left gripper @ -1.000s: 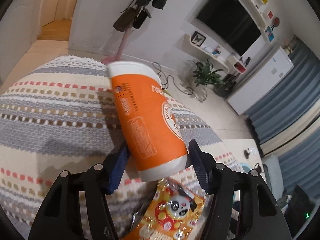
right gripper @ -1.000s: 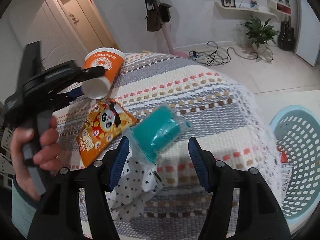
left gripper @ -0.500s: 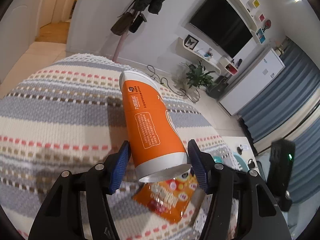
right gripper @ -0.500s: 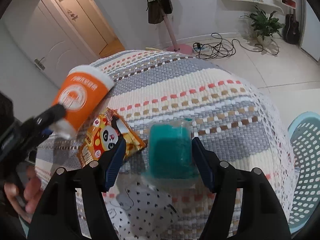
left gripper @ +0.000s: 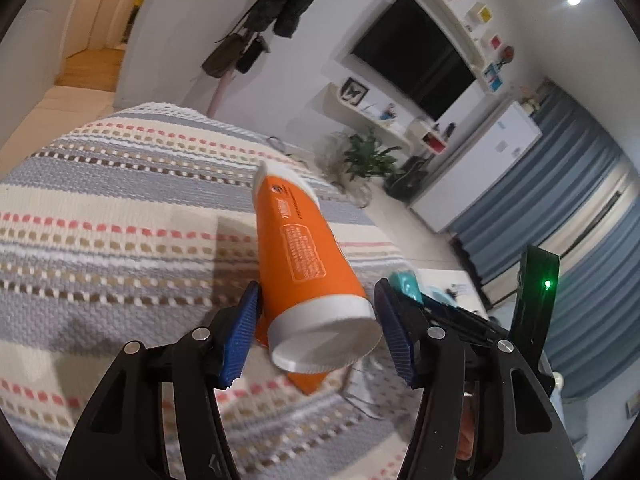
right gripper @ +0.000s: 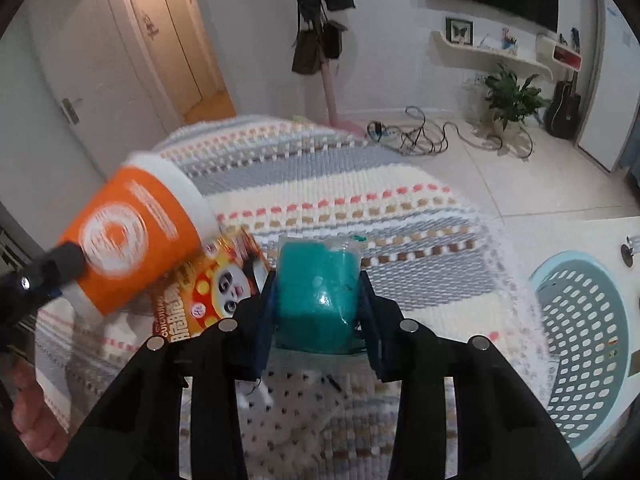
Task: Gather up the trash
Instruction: 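Grasp the orange paper cup with the left tool while the right tool grasps the teal packet, then carry the orange cup and teal packet over the basket and open both tools, then grasp the orange snack bag with the left tool while the right tool grasps the white dotted bag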
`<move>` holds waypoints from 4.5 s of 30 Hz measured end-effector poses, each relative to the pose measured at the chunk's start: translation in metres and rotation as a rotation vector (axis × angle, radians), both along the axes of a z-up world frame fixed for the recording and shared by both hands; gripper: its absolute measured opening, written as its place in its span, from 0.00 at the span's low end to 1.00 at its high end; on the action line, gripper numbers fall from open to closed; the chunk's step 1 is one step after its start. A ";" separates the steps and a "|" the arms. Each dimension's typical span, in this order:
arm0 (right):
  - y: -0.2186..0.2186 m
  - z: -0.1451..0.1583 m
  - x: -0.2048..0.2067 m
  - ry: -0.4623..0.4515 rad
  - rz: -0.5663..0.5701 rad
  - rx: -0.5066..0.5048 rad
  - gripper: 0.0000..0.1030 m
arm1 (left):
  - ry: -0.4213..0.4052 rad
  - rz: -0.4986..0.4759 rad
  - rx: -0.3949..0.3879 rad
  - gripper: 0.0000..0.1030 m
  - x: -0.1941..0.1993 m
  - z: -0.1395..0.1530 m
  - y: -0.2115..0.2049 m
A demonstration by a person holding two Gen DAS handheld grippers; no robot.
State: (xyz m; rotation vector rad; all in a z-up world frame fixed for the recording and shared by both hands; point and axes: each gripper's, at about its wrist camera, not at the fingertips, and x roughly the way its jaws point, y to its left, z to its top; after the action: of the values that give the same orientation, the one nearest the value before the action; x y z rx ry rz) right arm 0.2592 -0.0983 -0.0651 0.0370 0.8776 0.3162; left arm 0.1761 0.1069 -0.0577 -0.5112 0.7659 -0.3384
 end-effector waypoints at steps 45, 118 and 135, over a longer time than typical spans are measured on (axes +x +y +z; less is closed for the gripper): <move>-0.302 -0.038 -0.066 0.057 -0.495 0.173 0.34 | -0.024 -0.434 0.071 0.52 0.061 0.013 -0.318; 0.003 -0.030 -0.071 0.071 -0.049 0.050 0.11 | 0.089 0.050 0.126 0.70 -0.008 -0.019 0.003; -0.043 -0.004 -0.082 -0.026 0.022 -0.085 0.07 | 0.100 -0.182 0.451 0.74 0.026 -0.028 -0.073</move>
State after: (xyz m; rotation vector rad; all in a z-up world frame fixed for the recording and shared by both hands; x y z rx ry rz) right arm 0.1771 -0.1414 -0.0689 -0.0557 0.8653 0.2995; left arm 0.2020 0.0334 -0.0854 -0.0335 0.9568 -0.2975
